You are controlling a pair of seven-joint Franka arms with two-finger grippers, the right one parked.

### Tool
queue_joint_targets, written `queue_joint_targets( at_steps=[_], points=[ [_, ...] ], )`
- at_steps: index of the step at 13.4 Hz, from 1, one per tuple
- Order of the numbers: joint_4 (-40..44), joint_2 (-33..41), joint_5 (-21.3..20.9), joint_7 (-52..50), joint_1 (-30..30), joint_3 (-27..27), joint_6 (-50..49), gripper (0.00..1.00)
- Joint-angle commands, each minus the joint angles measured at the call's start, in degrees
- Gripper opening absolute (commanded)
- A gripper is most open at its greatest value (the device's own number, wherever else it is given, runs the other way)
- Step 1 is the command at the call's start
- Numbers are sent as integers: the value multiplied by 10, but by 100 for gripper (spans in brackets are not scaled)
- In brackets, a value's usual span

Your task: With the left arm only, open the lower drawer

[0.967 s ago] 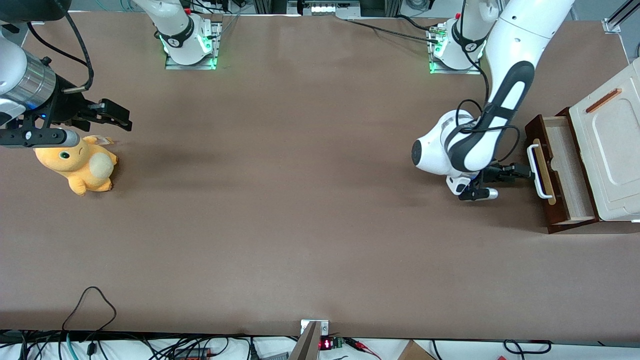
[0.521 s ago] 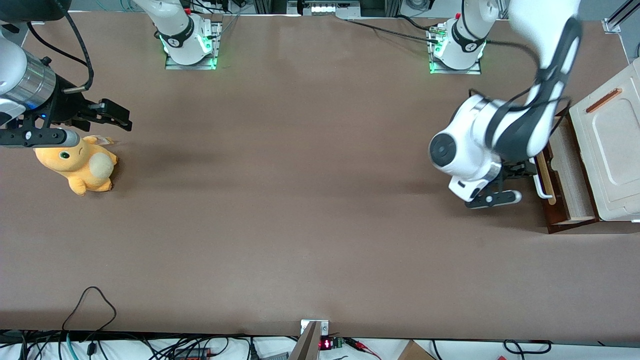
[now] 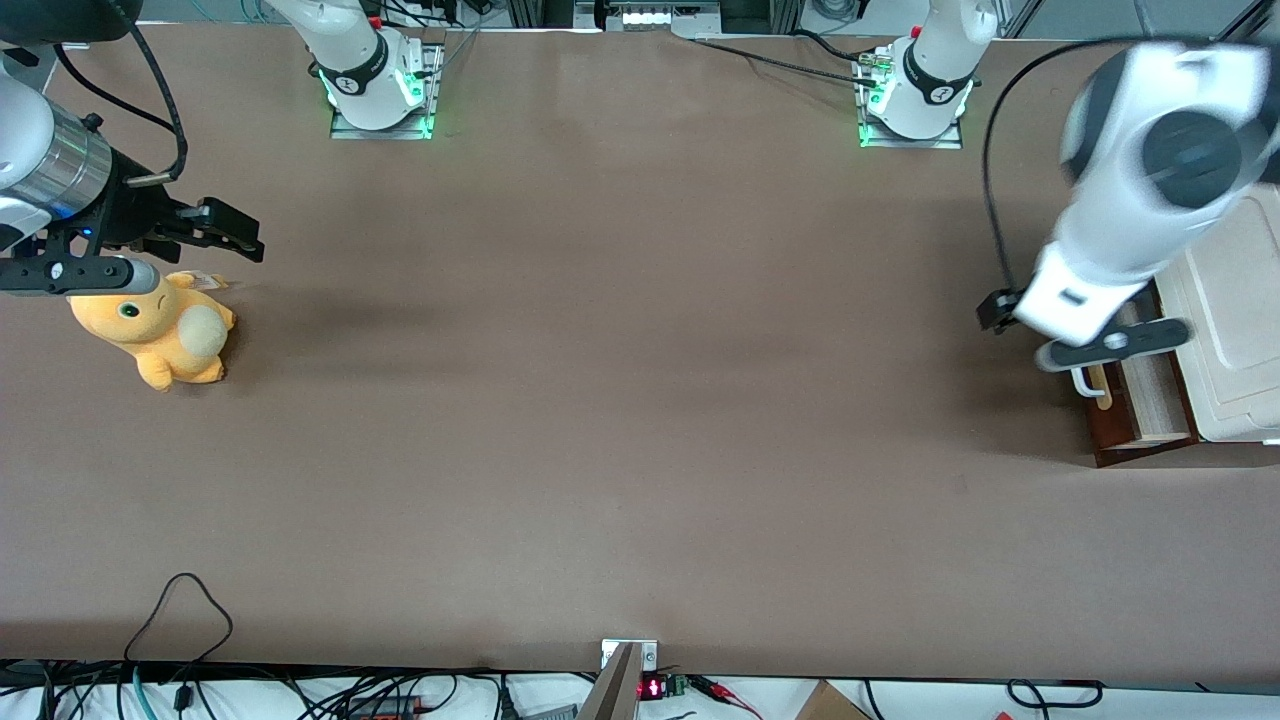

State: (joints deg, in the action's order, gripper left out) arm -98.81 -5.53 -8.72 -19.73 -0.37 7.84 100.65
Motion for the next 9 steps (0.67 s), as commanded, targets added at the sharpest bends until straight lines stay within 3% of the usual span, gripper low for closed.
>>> queue_joint_targets(
  at_steps=[1,9],
  points=[
    [-2,32,79,64,18,-15,5,100],
    [0,48,87,88,30,-18,-9,100]
  ],
)
